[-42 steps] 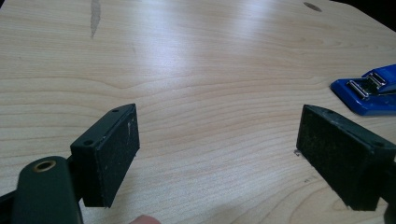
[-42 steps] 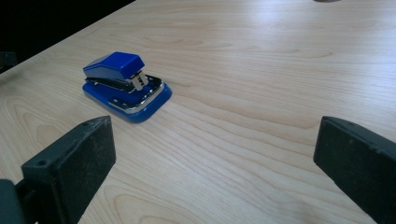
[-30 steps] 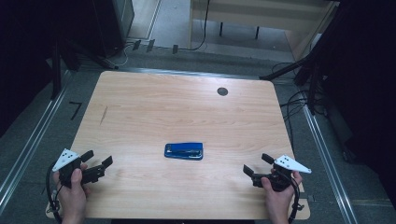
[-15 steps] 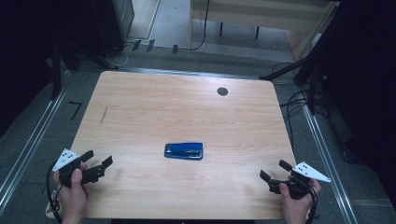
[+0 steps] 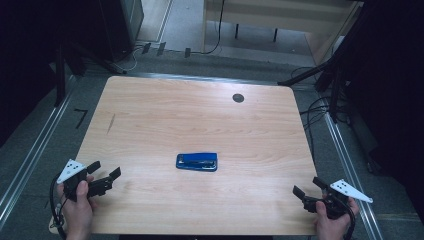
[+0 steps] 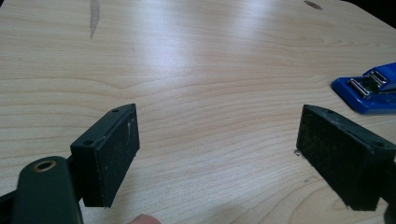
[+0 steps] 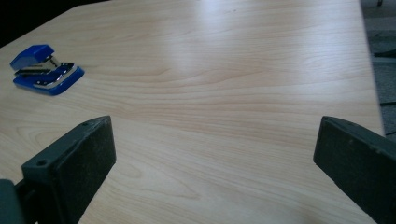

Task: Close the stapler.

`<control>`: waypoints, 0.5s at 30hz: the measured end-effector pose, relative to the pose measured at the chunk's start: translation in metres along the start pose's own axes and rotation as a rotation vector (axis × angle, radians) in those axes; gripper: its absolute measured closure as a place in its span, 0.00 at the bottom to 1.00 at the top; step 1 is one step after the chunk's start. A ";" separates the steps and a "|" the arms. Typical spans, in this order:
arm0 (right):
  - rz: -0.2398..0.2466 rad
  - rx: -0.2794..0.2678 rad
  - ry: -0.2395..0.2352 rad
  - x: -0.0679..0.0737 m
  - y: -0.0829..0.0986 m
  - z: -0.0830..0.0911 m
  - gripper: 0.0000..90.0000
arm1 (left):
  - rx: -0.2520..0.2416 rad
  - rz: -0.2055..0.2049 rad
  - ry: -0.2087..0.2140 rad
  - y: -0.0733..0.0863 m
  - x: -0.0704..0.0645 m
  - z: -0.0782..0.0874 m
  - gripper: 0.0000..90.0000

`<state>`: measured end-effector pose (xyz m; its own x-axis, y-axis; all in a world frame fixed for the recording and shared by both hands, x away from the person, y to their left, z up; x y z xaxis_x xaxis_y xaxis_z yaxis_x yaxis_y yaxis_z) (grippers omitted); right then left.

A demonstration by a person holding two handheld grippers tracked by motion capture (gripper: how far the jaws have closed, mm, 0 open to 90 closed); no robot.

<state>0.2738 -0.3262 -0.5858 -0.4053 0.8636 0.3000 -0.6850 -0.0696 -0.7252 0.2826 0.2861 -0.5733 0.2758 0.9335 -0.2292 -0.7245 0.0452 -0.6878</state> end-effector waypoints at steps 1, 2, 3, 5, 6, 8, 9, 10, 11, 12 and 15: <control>-0.006 -0.008 0.005 -0.003 0.000 0.002 0.00 | 0.001 0.000 0.000 0.000 0.000 0.000 0.15; -0.013 -0.012 0.014 -0.006 0.000 0.003 0.00 | 0.001 0.000 0.000 0.000 0.000 0.000 0.15; -0.016 -0.012 0.021 -0.009 0.001 0.004 0.00 | 0.002 0.000 0.000 0.000 0.000 0.000 0.15; -0.035 -0.013 0.027 -0.013 0.003 0.003 0.00 | 0.005 -0.001 -0.002 0.000 0.000 0.000 0.15; -0.039 -0.017 0.030 -0.014 0.003 0.003 0.00 | 0.005 -0.002 -0.002 0.000 0.000 0.000 0.15; -0.037 -0.022 0.030 -0.013 0.002 0.004 0.00 | 0.006 -0.002 -0.002 0.000 0.000 0.000 0.15; -0.035 -0.021 0.032 -0.013 0.002 0.003 0.00 | 0.006 -0.002 -0.002 0.000 0.000 -0.001 0.15; -0.032 -0.020 0.039 -0.013 0.002 0.002 0.00 | 0.006 -0.003 -0.002 0.000 0.000 -0.001 0.15; -0.031 -0.017 0.039 -0.013 0.003 0.002 0.00 | 0.007 -0.003 -0.003 0.000 0.000 -0.001 0.15; -0.029 -0.015 0.036 -0.012 0.003 0.002 0.00 | 0.007 -0.003 -0.002 0.000 0.000 -0.001 0.15; -0.032 -0.008 0.041 -0.013 0.003 0.000 0.00 | 0.006 -0.003 -0.002 0.000 0.000 -0.001 0.15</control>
<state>0.2767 -0.3381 -0.5919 -0.3582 0.8850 0.2974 -0.6920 -0.0378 -0.7209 0.2829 0.2858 -0.5739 0.2765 0.9340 -0.2261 -0.7275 0.0497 -0.6843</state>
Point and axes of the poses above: each handheld gripper's, and its own axes: z roughly backward along the jaws, y roughly out of its underside, x roughly to its left, the point moved 10 cm from there along -z, roughly forward along the jaws, and after that the axes turned 15 degrees about x, right-handed, at the moved point
